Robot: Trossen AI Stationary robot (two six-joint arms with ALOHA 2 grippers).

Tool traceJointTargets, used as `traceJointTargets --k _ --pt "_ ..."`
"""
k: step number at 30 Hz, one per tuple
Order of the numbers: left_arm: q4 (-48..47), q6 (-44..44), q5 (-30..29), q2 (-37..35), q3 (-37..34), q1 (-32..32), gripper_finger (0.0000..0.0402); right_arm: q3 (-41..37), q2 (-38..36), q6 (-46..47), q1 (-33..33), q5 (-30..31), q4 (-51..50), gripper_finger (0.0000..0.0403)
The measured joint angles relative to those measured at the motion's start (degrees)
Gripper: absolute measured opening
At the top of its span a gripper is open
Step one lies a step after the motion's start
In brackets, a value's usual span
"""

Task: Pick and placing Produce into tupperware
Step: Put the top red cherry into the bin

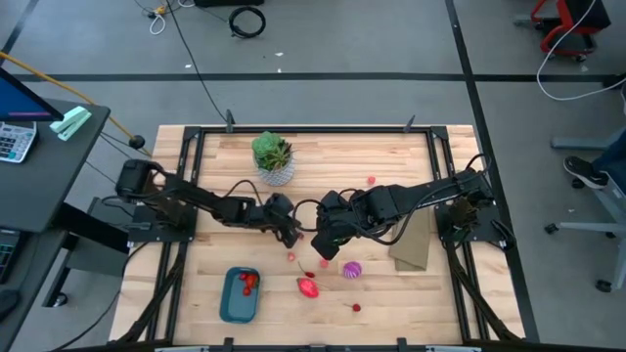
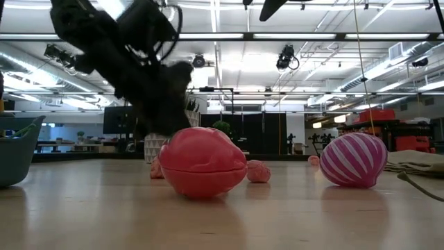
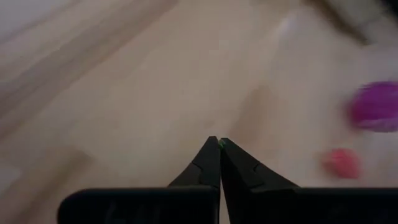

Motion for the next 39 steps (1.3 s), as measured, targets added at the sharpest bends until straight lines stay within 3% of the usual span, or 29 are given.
traceJointTargets --k 8,12,16,22,26,32,39 --pt "-12.4 1.6 3.3 -15.4 0.0 -5.5 0.0002 0.0 0.0 0.0 0.0 0.0 -0.1 0.0199" --pt "-23.7 0.5 3.5 -23.4 0.0 -11.7 0.0002 0.0 0.0 0.0 0.0 0.0 -0.1 0.0199" --pt "-32.9 -6.7 3.5 -27.7 0.0 -19.6 0.0001 0.0 0.0 0.0 0.0 0.0 -0.1 0.0199" --pt "-36.3 -17.8 3.3 -27.2 0.0 -32.8 0.0001 0.0 0.0 0.0 0.0 0.0 0.0 0.0199" --pt "-39.7 -24.0 0.8 -24.9 0.0 -38.1 0.0001 0.0 0.0 0.0 0.0 0.1 0.0 0.0199" --pt "-48.0 -30.2 0.2 -19.7 0.0 -40.8 0.0002 0.0 0.0 0.0 0.0 1.0 0.1 0.0199" --pt "-45.0 -30.0 0.2 -15.9 0.0 -40.9 0.0008 0.0 0.0 0.2 0.0 1.0 0.1 0.0199"
